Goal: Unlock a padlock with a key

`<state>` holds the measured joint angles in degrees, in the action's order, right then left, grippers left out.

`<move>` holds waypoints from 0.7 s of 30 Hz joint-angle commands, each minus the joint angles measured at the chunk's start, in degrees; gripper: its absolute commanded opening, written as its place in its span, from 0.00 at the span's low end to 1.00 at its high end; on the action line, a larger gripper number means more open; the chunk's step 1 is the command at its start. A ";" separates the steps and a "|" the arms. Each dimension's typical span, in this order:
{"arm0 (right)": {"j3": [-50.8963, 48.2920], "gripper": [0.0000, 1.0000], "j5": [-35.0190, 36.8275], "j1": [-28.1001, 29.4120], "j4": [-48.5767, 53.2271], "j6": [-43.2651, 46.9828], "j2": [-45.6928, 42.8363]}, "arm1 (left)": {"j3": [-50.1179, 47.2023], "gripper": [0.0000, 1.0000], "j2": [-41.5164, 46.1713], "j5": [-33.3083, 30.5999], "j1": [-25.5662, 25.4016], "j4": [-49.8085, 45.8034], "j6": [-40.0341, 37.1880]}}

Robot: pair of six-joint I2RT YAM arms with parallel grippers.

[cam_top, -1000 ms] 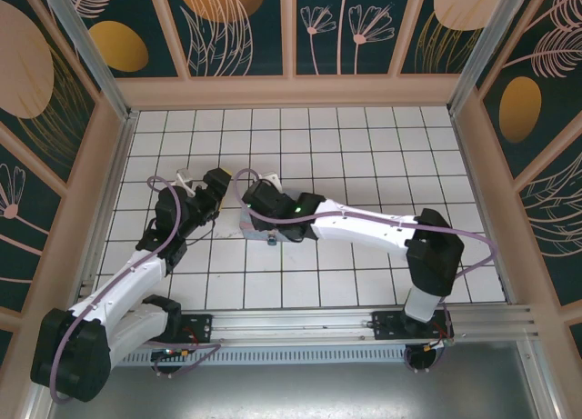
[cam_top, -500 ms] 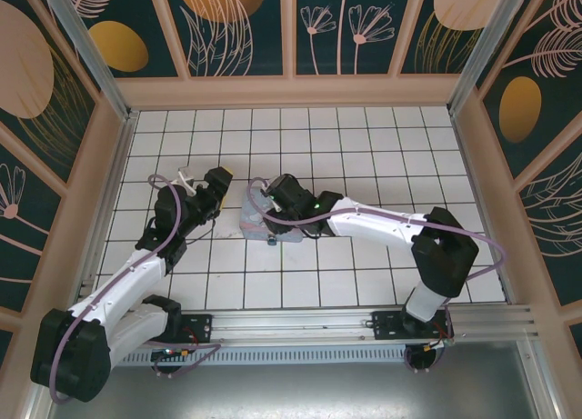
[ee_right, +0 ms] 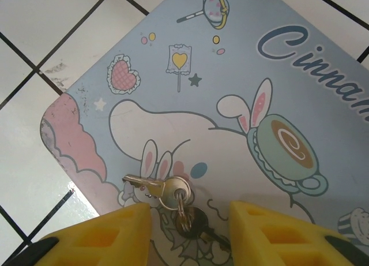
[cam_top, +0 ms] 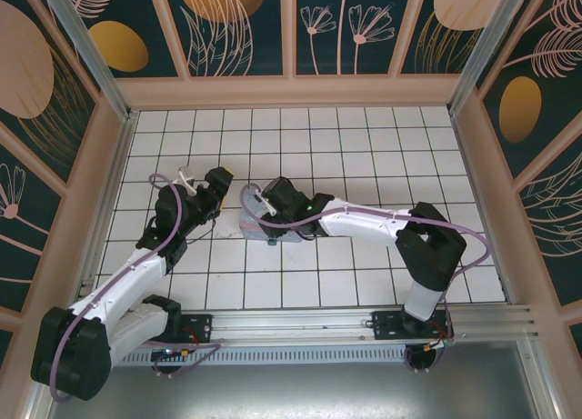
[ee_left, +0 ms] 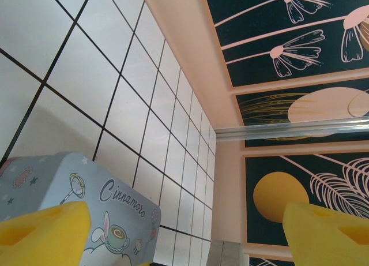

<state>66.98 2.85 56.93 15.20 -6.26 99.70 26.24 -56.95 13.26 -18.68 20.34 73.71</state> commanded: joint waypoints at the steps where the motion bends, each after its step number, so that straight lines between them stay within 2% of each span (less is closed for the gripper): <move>1: 0.77 0.39 -1.75 -0.32 -1.23 0.82 1.42 | 1.60 0.87 -0.44 0.89 0.38 0.38 -0.85; 10: 2.75 0.34 -1.72 0.36 -0.25 1.25 5.18 | 0.90 0.87 -0.62 0.92 0.39 1.20 -0.32; 14: 3.46 0.23 -1.71 0.38 0.09 1.17 6.66 | 0.75 0.87 -0.53 0.99 0.39 1.29 -0.26; 19: 4.08 0.00 -3.81 0.13 0.22 0.68 6.55 | 0.57 0.87 -0.36 1.00 0.40 1.24 -0.32; 21: 4.21 0.00 -4.29 -0.07 -0.06 0.31 5.97 | 0.57 0.87 -0.27 1.08 0.38 1.20 -0.37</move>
<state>71.13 0.64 56.97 12.14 -5.98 104.09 26.26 -57.43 13.28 -18.68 20.36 73.73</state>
